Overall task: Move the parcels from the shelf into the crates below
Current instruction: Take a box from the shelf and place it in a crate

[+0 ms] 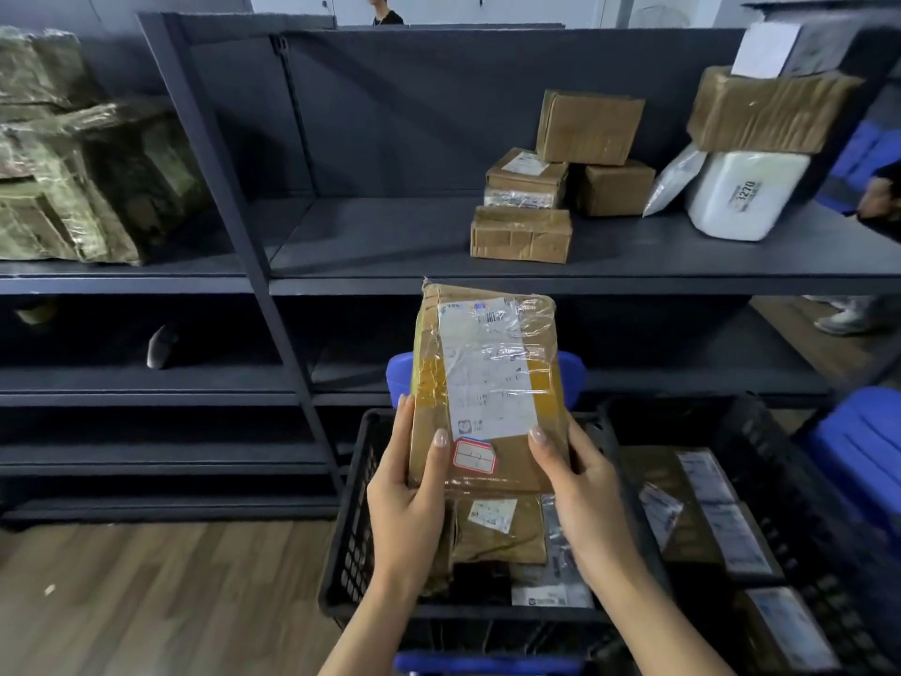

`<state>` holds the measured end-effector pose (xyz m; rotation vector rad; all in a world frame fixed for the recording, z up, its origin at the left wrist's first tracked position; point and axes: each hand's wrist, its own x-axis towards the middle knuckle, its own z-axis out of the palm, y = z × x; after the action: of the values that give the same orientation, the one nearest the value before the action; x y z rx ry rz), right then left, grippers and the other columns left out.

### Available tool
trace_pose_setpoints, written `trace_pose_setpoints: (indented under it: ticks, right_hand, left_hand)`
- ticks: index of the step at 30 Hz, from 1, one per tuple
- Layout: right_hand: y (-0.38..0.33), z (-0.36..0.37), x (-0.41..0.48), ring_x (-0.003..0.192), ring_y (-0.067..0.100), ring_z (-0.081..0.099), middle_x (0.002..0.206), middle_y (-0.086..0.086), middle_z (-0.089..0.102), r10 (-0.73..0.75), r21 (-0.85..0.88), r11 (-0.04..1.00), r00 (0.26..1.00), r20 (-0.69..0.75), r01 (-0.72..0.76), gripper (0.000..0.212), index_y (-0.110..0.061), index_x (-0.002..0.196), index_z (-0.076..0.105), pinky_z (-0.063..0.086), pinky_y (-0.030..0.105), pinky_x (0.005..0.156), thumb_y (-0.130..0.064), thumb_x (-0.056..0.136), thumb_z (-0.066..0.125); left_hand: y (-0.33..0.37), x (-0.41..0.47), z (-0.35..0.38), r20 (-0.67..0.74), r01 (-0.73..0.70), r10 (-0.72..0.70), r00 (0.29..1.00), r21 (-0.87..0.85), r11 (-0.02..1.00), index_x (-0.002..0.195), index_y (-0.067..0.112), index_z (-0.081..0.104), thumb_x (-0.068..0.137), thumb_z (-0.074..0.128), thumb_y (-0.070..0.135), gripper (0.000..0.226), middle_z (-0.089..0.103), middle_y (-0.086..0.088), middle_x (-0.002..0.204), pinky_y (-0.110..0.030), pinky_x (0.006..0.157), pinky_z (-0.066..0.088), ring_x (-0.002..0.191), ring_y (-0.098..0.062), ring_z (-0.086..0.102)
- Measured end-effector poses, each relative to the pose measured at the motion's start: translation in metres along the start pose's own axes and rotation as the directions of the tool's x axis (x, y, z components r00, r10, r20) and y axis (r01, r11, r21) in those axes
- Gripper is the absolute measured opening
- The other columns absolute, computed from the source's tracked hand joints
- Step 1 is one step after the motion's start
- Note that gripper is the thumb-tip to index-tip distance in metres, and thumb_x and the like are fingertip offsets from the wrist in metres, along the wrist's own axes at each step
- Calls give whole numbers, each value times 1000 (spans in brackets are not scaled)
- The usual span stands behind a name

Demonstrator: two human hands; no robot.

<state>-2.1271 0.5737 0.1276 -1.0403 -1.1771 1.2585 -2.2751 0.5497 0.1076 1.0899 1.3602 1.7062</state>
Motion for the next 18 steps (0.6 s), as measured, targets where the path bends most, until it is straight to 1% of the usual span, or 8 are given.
trace_pose_setpoints:
  ticks: [2, 4, 7, 9, 13, 15, 16, 18]
  right_hand:
    - [3, -3, -5, 100, 4, 67, 108, -12, 72, 10, -6, 1000, 1000, -12, -10, 31, -31, 121, 61, 53, 14, 76, -23, 92, 57]
    - [6, -6, -9, 101, 3, 66, 109, -13, 71, 13, -4, 1000, 1000, -28, -13, 32, -32, 123, 60, 53, 14, 78, -23, 92, 56]
    - [11, -11, -13, 101, 0, 66, 108, -16, 71, 17, 9, 1000, 999, -27, -17, 32, -32, 123, 59, 52, 13, 77, -22, 92, 56]
    - [11, -13, -16, 101, -2, 65, 108, -19, 70, 18, -6, 1000, 1000, -14, -18, 32, -33, 122, 59, 51, 11, 77, -23, 92, 56]
    - [13, -17, -15, 103, -4, 64, 109, -21, 69, 14, -38, 999, 1000, -7, -15, 38, -37, 125, 55, 51, 11, 79, -27, 89, 59]
    - [12, -19, -12, 99, -8, 63, 106, -23, 69, 28, -48, 998, 1000, -7, -29, 45, -40, 130, 48, 51, 9, 75, -31, 87, 60]
    - [12, -20, -11, 97, -11, 62, 103, -26, 68, 39, -66, 997, 999, -5, -39, 44, -42, 128, 48, 51, 8, 75, -34, 86, 59]
    - [13, -23, -10, 96, -15, 60, 101, -30, 67, 56, -132, 990, 998, 5, -55, 39, -42, 123, 53, 51, 11, 83, -44, 84, 57]
  left_hand:
    - [1, -3, 2, 22, 31, -32, 999, 15, 999, 144, 22, 44, 85, 59, 36, 63, 64, 14, 127, -27, 94, 53, 118, -4, 60]
    - [3, -4, 2, 54, 79, -80, 995, 29, 996, 143, 23, 43, 83, 59, 37, 63, 66, 16, 120, -25, 91, 55, 110, -1, 63]
    - [5, -1, 4, 131, 167, -172, 976, 50, 985, 139, 29, 46, 90, 57, 37, 51, 69, 9, 117, -28, 85, 57, 104, -7, 67]
    - [8, 0, 5, 158, 187, -194, 968, 59, 981, 133, 31, 51, 92, 57, 34, 41, 71, 8, 111, -24, 77, 58, 98, -9, 70]
    - [8, -3, 8, 132, 187, -191, 973, 39, 981, 132, 27, 55, 93, 59, 29, 40, 74, 4, 106, -22, 71, 57, 94, -13, 72]
    - [6, -5, 10, 104, 208, -207, 973, 4, 978, 132, 22, 56, 94, 59, 27, 39, 74, 2, 105, -21, 69, 57, 93, -15, 72]
    - [5, -6, 11, 96, 209, -207, 973, -3, 978, 130, 22, 57, 94, 58, 26, 37, 74, 1, 104, -21, 68, 57, 93, -15, 72]
    - [3, -8, 15, 95, 198, -198, 976, 6, 980, 127, 22, 60, 95, 57, 27, 32, 74, 1, 105, -24, 71, 58, 94, -16, 72]
